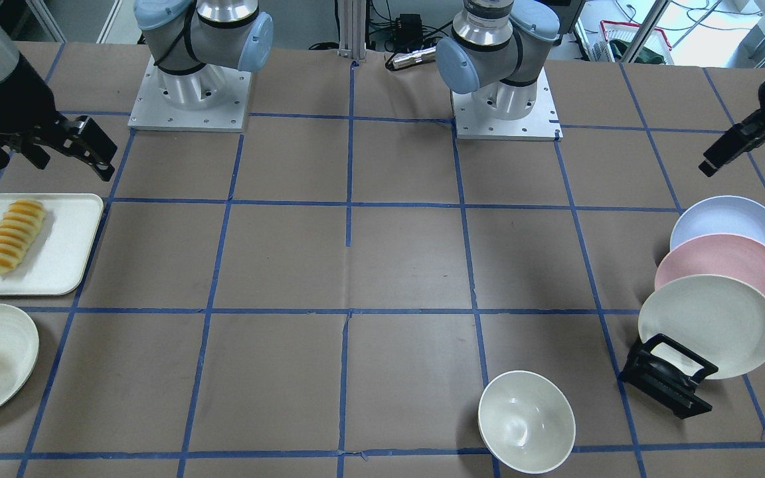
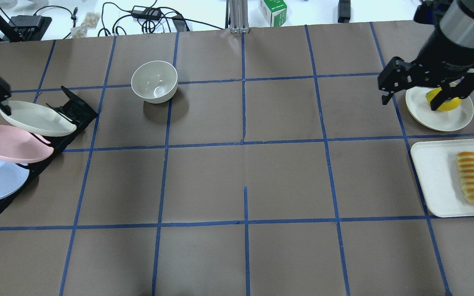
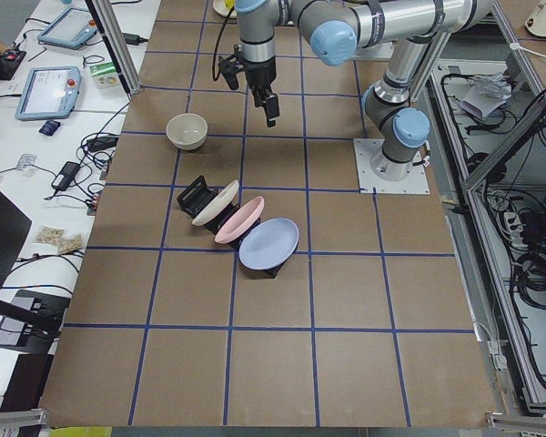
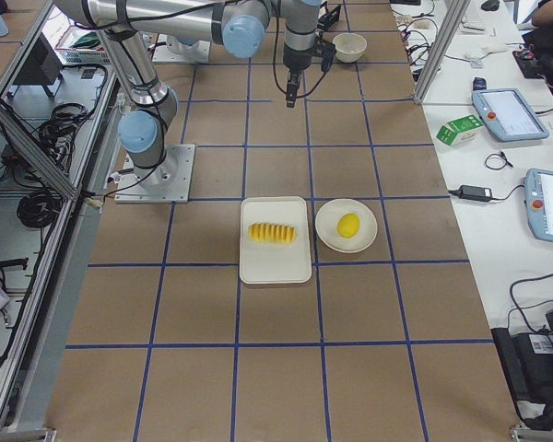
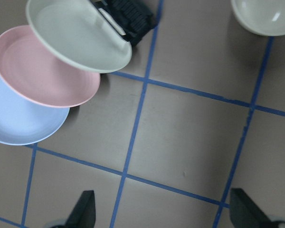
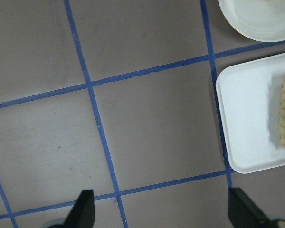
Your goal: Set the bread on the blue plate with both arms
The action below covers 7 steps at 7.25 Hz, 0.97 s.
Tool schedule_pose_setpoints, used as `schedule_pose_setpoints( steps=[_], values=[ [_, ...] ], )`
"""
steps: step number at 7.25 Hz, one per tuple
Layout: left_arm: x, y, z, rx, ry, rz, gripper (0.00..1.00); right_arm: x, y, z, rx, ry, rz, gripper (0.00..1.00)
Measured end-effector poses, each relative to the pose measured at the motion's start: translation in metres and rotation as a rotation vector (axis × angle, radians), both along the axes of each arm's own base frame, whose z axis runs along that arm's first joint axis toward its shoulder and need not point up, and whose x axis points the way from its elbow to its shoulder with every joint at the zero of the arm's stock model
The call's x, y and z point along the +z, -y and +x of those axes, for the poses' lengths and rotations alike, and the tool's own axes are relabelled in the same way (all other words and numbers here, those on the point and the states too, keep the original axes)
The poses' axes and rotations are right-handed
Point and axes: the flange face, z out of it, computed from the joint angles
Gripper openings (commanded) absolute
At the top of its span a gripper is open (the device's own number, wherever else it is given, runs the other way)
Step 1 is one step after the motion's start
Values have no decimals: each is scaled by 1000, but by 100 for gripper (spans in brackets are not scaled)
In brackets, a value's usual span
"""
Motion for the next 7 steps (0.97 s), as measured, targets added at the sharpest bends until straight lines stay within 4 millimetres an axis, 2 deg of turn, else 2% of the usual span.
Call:
schedule_pose_setpoints(
  steps=[2,4,5,7],
  values=[
    [-31,-21,87,55,1,-1,100,-29,4,-59,-87,5,45,100],
    [-82,-52,168,183,12,-11,100,-78,3,-132,-159,-52,91,100],
    [-109,-63,189,221,13,-10,100,-101,-1,-163,-156,-65,81,100],
    [-146,-66,206,244,1,-9,100,-145,-6,-208,-119,-75,61,100]
  ],
)
